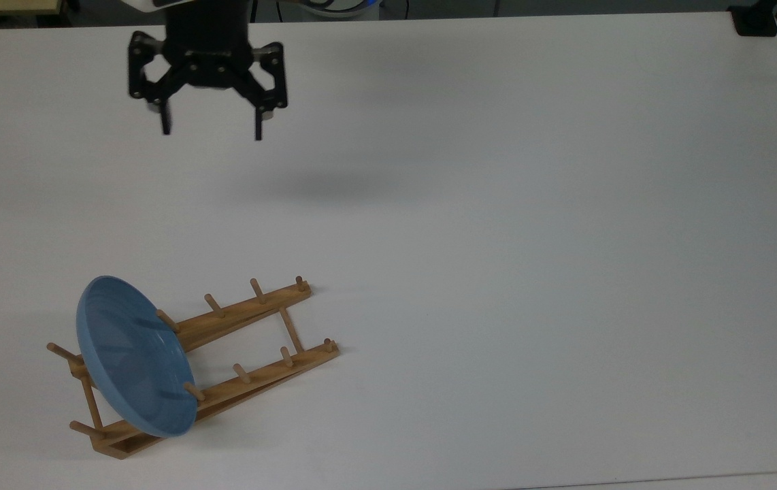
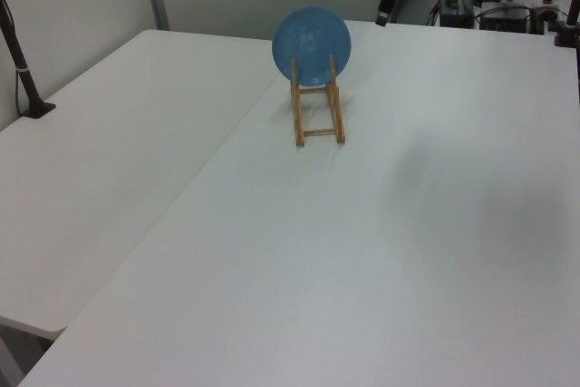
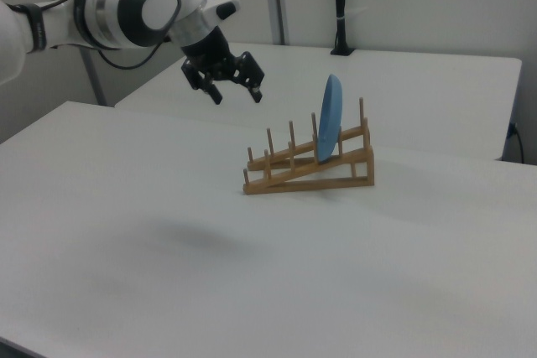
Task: Pick plate from plate rack
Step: 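Move the open gripper down toward the blue plate's rim in the rack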
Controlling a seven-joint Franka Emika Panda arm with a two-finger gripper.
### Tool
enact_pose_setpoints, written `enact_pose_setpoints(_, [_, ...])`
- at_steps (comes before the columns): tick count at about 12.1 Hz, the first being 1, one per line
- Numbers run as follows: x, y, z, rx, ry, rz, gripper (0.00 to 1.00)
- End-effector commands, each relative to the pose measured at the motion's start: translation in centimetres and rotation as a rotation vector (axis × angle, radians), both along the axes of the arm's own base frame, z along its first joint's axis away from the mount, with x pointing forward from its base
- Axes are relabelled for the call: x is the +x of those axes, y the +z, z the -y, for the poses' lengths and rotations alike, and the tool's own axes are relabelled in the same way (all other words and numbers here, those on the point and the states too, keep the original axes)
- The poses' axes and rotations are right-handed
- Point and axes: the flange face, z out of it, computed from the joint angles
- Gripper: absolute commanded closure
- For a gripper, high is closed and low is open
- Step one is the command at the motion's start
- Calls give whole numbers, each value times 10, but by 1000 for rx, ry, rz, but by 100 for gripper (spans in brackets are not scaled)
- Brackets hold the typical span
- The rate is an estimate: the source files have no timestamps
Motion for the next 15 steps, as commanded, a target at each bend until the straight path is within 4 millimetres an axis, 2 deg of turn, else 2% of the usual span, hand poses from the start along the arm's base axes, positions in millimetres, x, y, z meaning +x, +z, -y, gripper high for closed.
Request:
enact_pose_setpoints(1, [26,-9,15,-73,21,90,10])
enact_pose_setpoints(3, [40,-21,34,-121,-36,152,18])
enact_pose_setpoints(7, [64,-40,53,-138,-133,209,36])
enact_pose_setpoints(9, [75,-55,61,-118,-181,234,41])
enact_pose_setpoints(13, [92,-85,70,-87,-276,324,44])
enact_pose_setpoints(15, [100,-91,73,-93,-280,355,45])
